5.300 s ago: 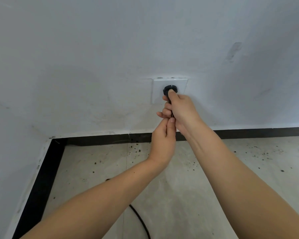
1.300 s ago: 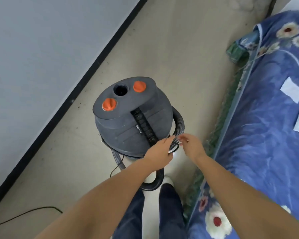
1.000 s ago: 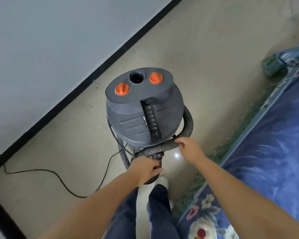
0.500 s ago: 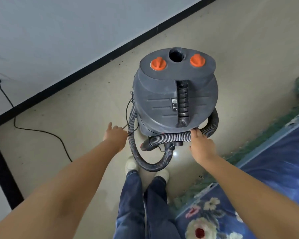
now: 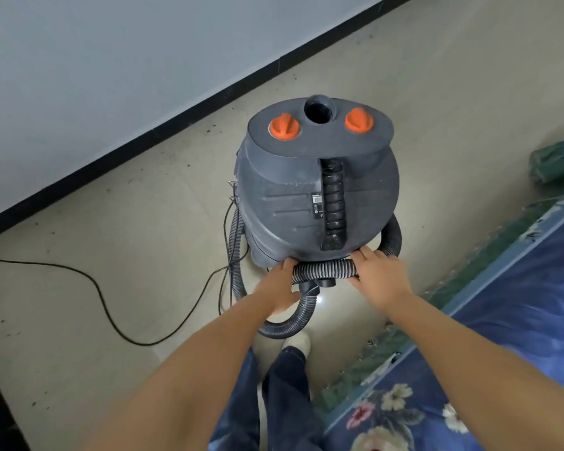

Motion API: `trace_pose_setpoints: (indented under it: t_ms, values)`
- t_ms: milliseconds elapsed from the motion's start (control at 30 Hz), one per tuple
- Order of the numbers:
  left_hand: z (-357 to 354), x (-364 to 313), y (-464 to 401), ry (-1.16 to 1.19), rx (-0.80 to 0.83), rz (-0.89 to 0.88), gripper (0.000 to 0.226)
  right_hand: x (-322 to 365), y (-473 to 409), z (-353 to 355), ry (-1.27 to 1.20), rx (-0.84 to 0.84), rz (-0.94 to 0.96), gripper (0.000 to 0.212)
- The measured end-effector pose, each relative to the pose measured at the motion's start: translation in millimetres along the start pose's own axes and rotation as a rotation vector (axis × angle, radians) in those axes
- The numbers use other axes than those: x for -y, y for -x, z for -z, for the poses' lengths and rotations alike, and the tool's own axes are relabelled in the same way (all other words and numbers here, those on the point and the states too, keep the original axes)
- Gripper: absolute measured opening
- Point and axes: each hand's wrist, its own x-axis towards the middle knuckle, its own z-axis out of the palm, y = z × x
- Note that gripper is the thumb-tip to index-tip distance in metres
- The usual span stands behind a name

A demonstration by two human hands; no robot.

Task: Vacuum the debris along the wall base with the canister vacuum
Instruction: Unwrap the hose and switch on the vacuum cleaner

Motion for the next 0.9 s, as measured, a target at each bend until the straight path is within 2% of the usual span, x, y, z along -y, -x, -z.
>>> trace_pose_setpoints:
  t_ms: [100,167,267,333,400,467,533,600,667,767,833,900]
  values:
    - [-8,2,-3,0.033,-0.14,-0.015,0.056,-6,1,-4,-0.017,-0.115,0.065,0.05]
    - [-9,3,2,-0.019,-0.178,-0.064,0.059,-16,5,-2,-0.056,-0.144,0.116,0.05]
    - [-8,-8,24,0.0,-0.14,-0.145,0.059,-33,15,4,-0.166,-0.105,0.177,0.046]
    - [-4,-26,47,0.061,-0.092,-0.137,0.05,-43,27,6,-0.269,-0.001,0.161,0.044]
    - [0,-44,63,0.088,-0.097,-0.098,0.044,-47,39,9,-0.493,0.046,-0.015,0.042]
    - [10,-64,73,0.123,-0.129,-0.068,0.04,-45,50,18,-0.824,0.08,-0.357,0.045]
    - [24,-88,77,0.162,-0.136,-0.06,0.037,-39,56,29,-1.333,0.213,-0.758,0.053]
    - [37,-115,78,0.176,-0.114,-0.088,0.038,-35,60,42,-1.868,0.316,-0.957,0.061]
    - [51,-142,73,0.182,-0.1,-0.119,0.037,-38,58,60,-2.179,0.284,-0.958,0.065]
    - [69,-174,61,0.211,-0.125,-0.164,0.027,-51,40,85,-2.444,0.118,-0.896,0.066]
    - [80,-193,55,0.265,-0.137,-0.191,0.025,-65,27,102,-2.506,0.012,-0.844,0.06]
    - [93,-210,52,0.386,-0.17,-0.186,0.025,-80,18,118,-2.463,-0.005,-0.763,0.057]
